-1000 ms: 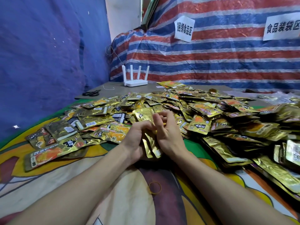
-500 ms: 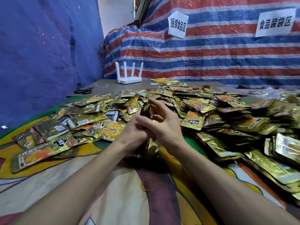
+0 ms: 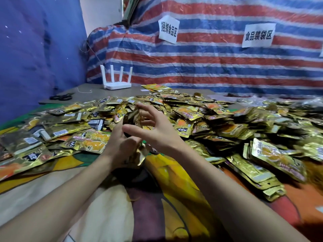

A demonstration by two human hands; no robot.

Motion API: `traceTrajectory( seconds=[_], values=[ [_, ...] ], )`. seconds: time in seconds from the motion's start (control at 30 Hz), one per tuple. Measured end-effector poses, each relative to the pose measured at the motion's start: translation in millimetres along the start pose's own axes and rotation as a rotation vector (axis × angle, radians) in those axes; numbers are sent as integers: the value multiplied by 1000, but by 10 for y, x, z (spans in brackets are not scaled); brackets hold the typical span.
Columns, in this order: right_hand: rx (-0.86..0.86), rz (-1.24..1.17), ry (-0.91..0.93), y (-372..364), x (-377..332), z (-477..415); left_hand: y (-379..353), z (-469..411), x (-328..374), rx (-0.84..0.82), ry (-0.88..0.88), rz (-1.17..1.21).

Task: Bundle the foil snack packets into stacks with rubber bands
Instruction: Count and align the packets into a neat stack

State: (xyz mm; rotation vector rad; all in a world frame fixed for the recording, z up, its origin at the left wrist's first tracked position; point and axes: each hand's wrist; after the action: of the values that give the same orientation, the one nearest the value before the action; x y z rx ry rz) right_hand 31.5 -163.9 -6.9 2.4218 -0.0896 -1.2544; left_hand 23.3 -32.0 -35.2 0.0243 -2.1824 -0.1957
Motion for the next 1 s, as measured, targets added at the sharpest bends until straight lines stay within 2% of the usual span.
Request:
traceTrajectory(
  seconds=[0.1, 0.23, 0.33, 0.4, 0.5, 0.63, 0.73, 0.8, 0.9, 1.0],
  values=[
    [47, 31, 29, 203, -95, 187, -6, 37, 41, -55, -74, -19],
    [136, 141, 8, 550, -120, 533, 11, 85, 19, -198, -186, -177],
    [118, 284, -32, 816, -134, 783, -75, 116, 77, -211, -209, -256],
    [136, 344, -51, 969, -172, 905, -187, 134, 158, -221, -219, -225],
    [264, 451, -27, 1227, -246, 1042, -343, 156, 314, -270, -221, -198],
    [444, 775, -84, 1708, -301, 1311, -547, 221, 521, -331, -242, -149],
    [542, 1020, -225, 2143, -261, 1541, -716, 262, 672, -350, -235, -100],
    [539, 1150, -422, 2449, -187, 1688, -795, 270, 751, -366, -258, -110],
    [444, 1213, -667, 2786, -62, 1887, -871, 260, 817, -373, -262, -110],
    [294, 1218, -776, 2905, 76, 2020, -907, 258, 838, -374, -254, -114]
  ],
)
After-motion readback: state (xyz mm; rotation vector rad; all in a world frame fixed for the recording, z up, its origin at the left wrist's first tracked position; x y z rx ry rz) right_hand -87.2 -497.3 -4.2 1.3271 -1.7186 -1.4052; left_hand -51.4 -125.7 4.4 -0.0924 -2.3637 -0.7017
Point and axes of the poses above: each hand's wrist, its own z-axis away from the middle knuckle, its own y-axis out of the back of the hand, x = y × z, and after that the axes turned 4 degrees about y, right-handed
